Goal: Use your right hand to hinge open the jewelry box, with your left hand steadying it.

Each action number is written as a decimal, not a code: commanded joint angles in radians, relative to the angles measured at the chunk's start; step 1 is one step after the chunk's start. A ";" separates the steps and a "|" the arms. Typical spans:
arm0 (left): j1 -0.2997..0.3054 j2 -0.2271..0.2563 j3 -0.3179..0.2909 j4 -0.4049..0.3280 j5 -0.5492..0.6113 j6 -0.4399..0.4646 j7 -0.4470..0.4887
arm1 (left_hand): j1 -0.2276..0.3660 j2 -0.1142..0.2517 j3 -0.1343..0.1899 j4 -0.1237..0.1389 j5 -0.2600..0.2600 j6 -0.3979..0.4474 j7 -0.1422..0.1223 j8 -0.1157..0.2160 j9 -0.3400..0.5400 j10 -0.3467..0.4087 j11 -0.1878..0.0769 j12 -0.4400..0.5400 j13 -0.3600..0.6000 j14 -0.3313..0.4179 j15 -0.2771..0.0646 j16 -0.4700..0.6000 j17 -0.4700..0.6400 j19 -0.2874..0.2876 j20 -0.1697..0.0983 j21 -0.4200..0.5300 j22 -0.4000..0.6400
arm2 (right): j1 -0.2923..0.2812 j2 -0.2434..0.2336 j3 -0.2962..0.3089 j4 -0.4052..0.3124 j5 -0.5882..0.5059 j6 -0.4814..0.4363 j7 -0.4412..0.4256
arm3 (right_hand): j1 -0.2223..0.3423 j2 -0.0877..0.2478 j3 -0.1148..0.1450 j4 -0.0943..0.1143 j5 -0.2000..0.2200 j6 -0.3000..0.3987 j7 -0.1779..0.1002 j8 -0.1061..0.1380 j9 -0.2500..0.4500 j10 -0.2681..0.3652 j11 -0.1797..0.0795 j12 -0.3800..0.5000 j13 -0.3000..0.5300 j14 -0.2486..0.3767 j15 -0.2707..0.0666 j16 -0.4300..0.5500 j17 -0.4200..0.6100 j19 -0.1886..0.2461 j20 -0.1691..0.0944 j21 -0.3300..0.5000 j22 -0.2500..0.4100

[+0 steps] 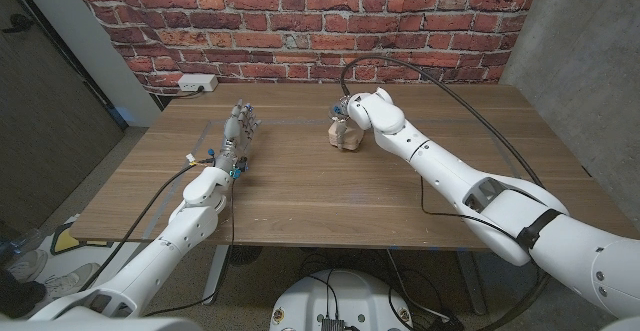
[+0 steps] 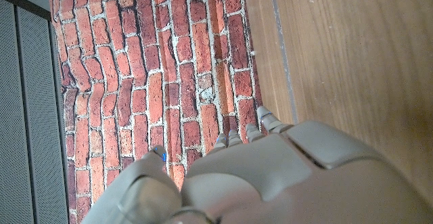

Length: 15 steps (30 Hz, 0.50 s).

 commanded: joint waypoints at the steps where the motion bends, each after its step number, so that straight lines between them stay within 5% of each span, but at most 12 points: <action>1: 0.000 0.004 0.000 -0.003 -0.002 0.000 -0.007 | -0.003 0.079 -0.002 0.000 0.006 -0.126 -0.005 0.000 0.003 -0.101 0.002 0.002 0.003 -0.105 -0.003 -0.002 0.002 -0.051 0.004 0.002 0.001 | -0.080 -0.015 0.094 -0.085 0.045 0.016 -0.149 | 0.293 0.269 0.049 0.021 0.012 0.282 0.158 0.077 0.056 0.355 -0.338 0.004 -0.001 0.341 -0.447 0.008 0.005 0.183 -0.288 0.014 -0.003; 15: -0.004 0.016 0.007 -0.027 0.011 0.016 -0.002 | -0.001 0.078 -0.003 -0.001 0.006 -0.127 -0.004 -0.001 0.003 -0.099 0.001 0.002 0.003 -0.104 -0.002 -0.002 0.002 -0.051 0.002 0.000 0.001 | -0.138 -0.013 0.199 -0.150 0.142 0.064 -0.215 | 0.291 0.260 0.058 0.022 0.024 0.296 0.161 0.074 0.040 0.364 -0.336 0.004 0.002 0.355 -0.446 0.001 0.010 0.181 -0.286 0.026 -0.014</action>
